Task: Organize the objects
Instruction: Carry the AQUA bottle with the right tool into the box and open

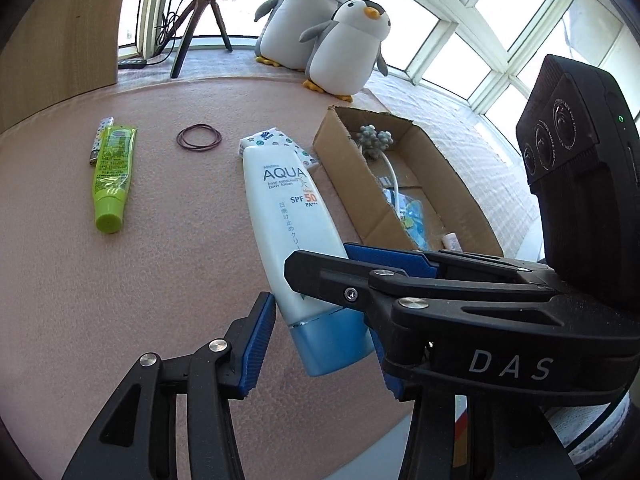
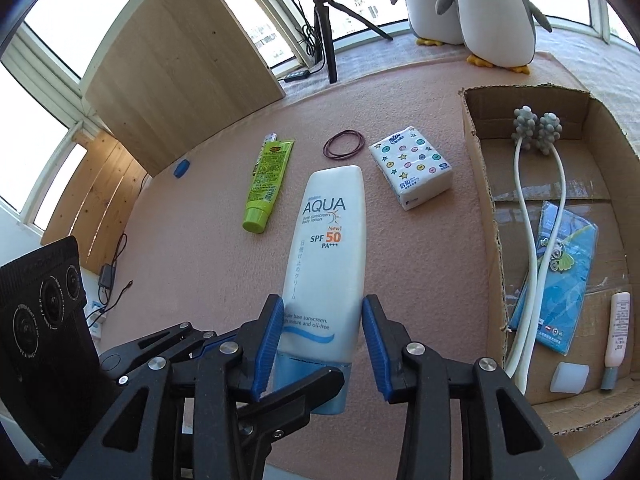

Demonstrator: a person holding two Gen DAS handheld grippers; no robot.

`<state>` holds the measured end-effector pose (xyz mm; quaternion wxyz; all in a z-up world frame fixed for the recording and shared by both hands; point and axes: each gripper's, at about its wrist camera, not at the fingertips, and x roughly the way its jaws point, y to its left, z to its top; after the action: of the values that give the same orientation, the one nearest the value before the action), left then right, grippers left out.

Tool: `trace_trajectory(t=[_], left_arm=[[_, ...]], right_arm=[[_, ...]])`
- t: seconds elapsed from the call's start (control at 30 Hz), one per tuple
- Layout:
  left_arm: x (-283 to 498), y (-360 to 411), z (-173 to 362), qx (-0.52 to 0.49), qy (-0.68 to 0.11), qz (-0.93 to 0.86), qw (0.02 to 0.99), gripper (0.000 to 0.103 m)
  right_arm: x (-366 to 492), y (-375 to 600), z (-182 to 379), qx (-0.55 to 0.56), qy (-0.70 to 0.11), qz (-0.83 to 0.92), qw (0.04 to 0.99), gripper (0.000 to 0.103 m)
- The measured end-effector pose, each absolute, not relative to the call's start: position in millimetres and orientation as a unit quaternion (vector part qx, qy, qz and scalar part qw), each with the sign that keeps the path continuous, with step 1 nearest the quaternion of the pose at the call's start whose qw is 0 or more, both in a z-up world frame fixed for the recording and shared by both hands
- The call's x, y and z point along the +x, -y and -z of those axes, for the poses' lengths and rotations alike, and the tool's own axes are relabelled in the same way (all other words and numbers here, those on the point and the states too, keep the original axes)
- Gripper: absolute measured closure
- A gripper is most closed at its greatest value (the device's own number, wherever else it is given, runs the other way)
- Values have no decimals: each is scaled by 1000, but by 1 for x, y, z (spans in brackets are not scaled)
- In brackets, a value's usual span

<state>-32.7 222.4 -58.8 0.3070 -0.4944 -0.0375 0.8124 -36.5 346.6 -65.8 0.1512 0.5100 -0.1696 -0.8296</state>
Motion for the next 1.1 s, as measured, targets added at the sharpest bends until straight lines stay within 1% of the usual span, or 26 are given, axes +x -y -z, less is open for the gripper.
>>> trace_trajectory(t=[0.23,0.5,1.0,1.1], left_arm=[[-31,-262,42,-479,17,-810,338,52],[-30,-310,38,-473,5,-798,373,52],[-30,-375,47,-480,-10,-774,413,52],[-28,-382,47,-478,-15,-772,419,54]], right_arm=[[-23,-380,49,486,176,848,120,66],[-10,-424,44,471,195,856,83,66],[-4,-478,56,473,209,856,30,66],[-5,-484,61,477,213,853,25,66]])
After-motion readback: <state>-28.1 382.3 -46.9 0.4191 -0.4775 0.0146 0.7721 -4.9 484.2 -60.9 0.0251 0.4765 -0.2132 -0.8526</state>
